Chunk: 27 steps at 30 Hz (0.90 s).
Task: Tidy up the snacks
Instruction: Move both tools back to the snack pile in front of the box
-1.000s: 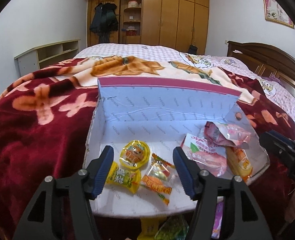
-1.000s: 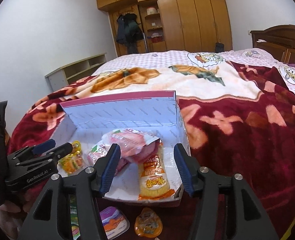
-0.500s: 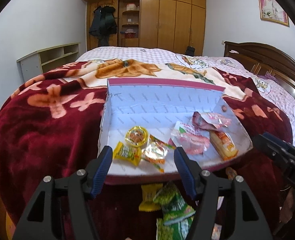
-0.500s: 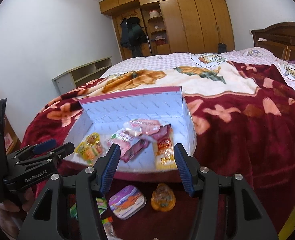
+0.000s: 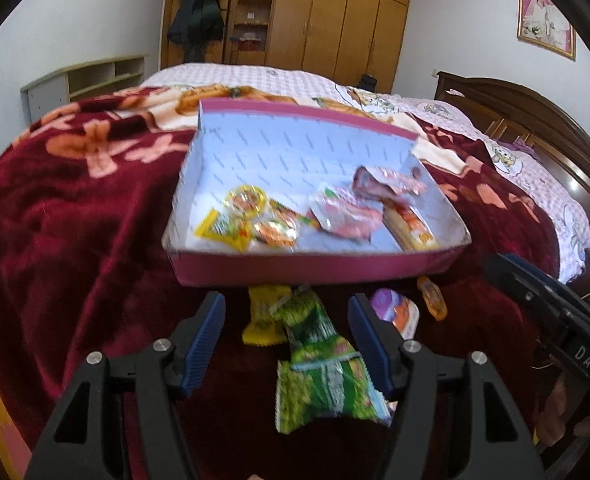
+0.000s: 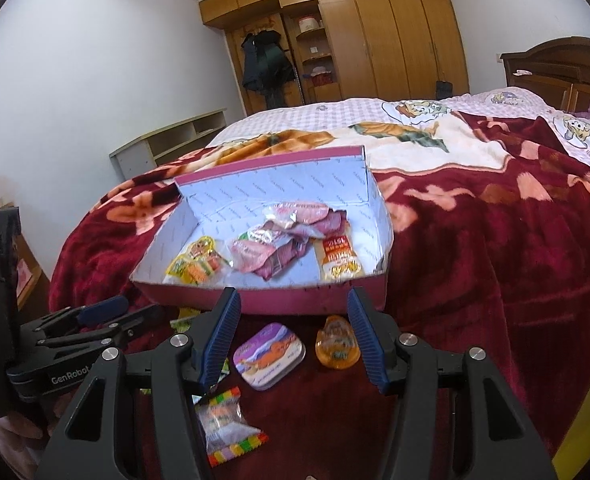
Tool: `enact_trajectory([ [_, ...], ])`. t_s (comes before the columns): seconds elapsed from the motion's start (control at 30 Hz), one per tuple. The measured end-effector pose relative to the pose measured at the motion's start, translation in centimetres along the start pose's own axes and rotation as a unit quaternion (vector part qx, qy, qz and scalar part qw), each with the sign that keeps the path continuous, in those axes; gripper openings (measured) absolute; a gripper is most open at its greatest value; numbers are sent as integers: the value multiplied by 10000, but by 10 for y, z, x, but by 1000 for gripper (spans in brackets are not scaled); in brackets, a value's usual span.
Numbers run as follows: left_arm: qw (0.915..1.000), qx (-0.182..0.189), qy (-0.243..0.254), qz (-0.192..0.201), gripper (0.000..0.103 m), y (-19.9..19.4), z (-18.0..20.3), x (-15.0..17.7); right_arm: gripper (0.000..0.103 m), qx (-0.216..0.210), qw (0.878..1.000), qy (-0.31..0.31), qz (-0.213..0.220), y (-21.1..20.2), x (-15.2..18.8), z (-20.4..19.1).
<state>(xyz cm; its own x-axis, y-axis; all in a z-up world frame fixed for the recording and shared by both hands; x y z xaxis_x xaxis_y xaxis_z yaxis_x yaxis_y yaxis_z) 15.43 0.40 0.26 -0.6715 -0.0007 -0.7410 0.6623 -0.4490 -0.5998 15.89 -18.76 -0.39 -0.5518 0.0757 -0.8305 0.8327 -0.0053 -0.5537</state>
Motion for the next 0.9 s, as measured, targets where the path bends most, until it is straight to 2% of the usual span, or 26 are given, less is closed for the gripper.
enact_trajectory([
  [0.1,9998,106,-107,-111,78,3,2,11,57,-9,10000,15,-47,-1,7,1],
  [0.67,9982,56,-180,-575,80,23,11,48,57,61,9996,80,-246,2,38,14],
  [0.9,9981,-52,-225,-577,80,31,9,53,57,43,9994,140,-298,5,43,18],
])
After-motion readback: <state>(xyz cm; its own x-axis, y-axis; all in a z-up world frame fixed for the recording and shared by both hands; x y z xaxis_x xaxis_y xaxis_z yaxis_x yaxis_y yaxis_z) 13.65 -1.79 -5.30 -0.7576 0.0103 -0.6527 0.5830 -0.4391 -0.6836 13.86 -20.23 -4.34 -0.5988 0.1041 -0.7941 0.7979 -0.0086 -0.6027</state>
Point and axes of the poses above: each gripper's, at about its wrist camera, not at the fingertips, and y roughly the way its jaws point, z to its right, x to its underside, the point moved 8 cm from there along y, roughly the way its jaws point, and after that the axes turned 15 degrees about x, right-handed, at the moved point
